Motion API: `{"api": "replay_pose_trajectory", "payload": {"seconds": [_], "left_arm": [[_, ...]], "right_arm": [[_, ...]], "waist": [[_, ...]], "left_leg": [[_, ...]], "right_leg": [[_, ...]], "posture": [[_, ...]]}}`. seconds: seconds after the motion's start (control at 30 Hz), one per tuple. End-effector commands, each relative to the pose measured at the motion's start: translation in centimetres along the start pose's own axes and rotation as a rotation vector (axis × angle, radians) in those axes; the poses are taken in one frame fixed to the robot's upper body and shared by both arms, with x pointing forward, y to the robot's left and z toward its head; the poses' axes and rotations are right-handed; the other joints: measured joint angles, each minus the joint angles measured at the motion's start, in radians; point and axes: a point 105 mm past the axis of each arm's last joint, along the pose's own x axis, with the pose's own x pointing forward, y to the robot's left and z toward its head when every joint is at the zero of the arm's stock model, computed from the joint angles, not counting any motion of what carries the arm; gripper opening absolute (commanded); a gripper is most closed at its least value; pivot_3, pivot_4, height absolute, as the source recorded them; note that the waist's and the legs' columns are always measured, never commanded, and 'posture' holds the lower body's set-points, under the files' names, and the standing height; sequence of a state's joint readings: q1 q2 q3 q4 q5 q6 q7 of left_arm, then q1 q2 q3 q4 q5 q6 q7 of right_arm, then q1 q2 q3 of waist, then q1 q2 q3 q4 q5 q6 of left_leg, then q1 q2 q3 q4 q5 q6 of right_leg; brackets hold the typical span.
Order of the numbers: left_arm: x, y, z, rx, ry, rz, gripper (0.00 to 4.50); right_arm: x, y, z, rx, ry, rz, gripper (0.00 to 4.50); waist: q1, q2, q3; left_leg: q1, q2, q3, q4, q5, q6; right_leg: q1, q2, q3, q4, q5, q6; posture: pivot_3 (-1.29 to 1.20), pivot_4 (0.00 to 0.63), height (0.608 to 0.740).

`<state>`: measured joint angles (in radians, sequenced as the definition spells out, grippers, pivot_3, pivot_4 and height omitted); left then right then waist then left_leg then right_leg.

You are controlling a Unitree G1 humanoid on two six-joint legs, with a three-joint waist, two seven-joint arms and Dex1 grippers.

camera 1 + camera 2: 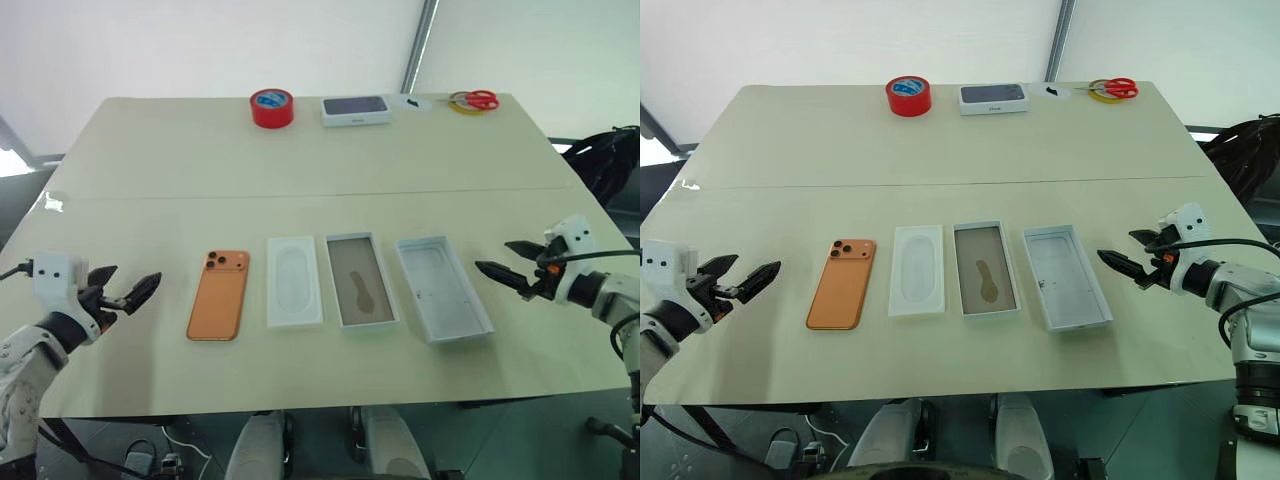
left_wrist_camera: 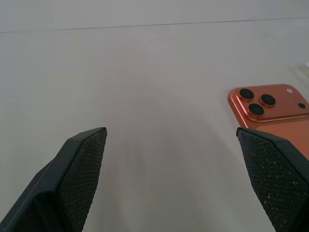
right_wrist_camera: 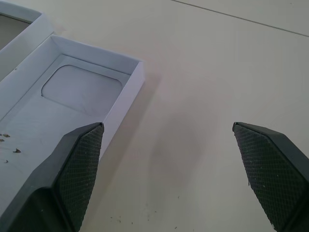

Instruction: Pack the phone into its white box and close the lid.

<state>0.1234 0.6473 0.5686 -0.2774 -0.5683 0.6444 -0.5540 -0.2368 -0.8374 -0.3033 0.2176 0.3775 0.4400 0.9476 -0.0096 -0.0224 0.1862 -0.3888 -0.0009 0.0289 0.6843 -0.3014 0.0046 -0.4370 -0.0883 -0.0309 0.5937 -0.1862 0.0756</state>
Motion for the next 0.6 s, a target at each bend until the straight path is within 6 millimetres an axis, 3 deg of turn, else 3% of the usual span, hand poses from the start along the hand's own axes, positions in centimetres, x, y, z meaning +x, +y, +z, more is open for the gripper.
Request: {"api": "replay_pose_trajectory", "payload": {"seconds": [0.03, 0.6], "left_arm": [[0.1, -0.5, 0.9, 0.023, -0.033, -0.018, 4.50], [1.5, -1.7, 1.3, 0.015, -0.050, -0.058, 4.50]], "right_arm": [[-0.3, -0.2, 1.6, -0.035, -0.052, -0.016, 4.45], [-0.6, -0.4, 1.8, -0.045, -0.065, -0.045, 4.45]], "waist": [[0.000, 0.000, 0.000], [0.002, 0.000, 0.000]], "left_leg": [[0.000, 0.000, 0.000, 0.000, 0.000, 0.000], [0.000, 0.000, 0.000, 0.000, 0.000, 0.000]], "right_leg": [[0.000, 0.000, 0.000, 0.000, 0.000, 0.000], [0.000, 0.000, 0.000, 0.000, 0.000, 0.000]], "posture": [[0.00, 0.150, 0.740], [0.00, 0.150, 0.740]]}}
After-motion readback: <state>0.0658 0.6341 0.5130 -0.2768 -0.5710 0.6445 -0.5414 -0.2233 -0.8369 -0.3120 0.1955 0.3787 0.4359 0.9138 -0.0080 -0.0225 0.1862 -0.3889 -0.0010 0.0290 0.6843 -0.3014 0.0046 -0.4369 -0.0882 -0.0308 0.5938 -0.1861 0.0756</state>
